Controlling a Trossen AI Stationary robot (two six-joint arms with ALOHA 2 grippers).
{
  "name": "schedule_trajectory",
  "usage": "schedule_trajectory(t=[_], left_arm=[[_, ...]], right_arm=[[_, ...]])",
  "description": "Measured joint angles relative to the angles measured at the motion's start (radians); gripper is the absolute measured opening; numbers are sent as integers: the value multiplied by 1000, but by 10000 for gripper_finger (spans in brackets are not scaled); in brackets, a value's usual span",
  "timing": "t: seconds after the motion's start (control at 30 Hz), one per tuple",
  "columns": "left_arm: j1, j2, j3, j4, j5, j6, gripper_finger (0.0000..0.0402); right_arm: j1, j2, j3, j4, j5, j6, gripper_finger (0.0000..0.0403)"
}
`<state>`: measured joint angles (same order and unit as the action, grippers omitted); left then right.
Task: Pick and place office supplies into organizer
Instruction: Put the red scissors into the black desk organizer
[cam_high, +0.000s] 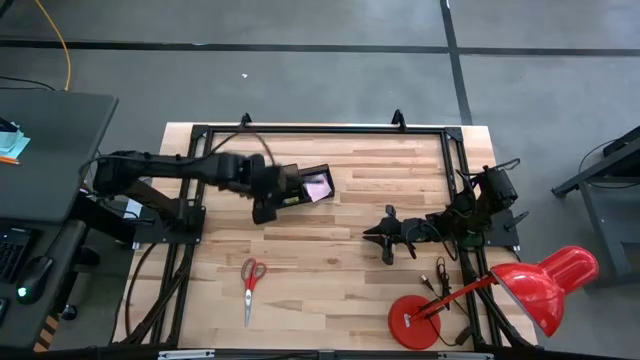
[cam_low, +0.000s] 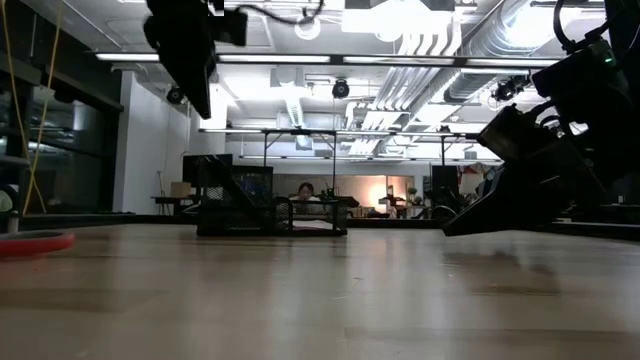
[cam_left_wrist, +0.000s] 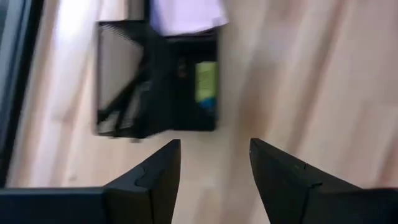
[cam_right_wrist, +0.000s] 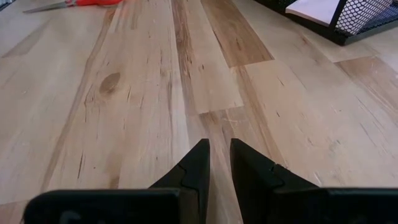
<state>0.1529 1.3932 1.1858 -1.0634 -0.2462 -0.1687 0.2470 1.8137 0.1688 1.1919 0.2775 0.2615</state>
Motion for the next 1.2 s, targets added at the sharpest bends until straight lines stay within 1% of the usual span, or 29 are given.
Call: schedule_trajectory(t=[0.1,0.17,0.23,0.3,0.37,0.5,0.67,0.73,0.8,0.87,1.0,1.1,1.2], left_arm=[[-108,-31,-44,39,-9,-93,179],[-177,-45,-83,90,-34,-196,179],[-246,-56,-125,150,-95,-346,179],[-313,-62,-175,170,-147,-516,179],[-375,-62,-217,195,-165,-672,179],[-479,-62,-298,293,-180,-901,179],[-612,-54,-387,392,-327,-1279,179],[-659,-38,-416,416,-357,-1406,179],[-691,-13,-431,423,-361,-1511,179],[-707,14,-430,428,-343,-1591,179],[-731,49,-430,442,-234,-1653,179],[-745,62,-430,442,-161,-1759,179],[-745,65,-430,425,-135,-1803,179]], right_arm=[[0,0,0,0,0,0,58],[0,0,0,0,0,0,58],[0,0,0,0,0,0,58],[0,0,0,-1,0,0,58],[0,0,0,-1,0,0,58],[0,0,0,-1,0,0,58],[0,0,0,-2,0,0,58],[0,0,0,-2,0,0,58],[0,0,0,-4,0,0,58],[0,0,0,-6,0,0,58],[0,0,0,-9,0,0,58],[0,0,0,-13,0,0,58],[0,0,0,-18,0,0,58]])
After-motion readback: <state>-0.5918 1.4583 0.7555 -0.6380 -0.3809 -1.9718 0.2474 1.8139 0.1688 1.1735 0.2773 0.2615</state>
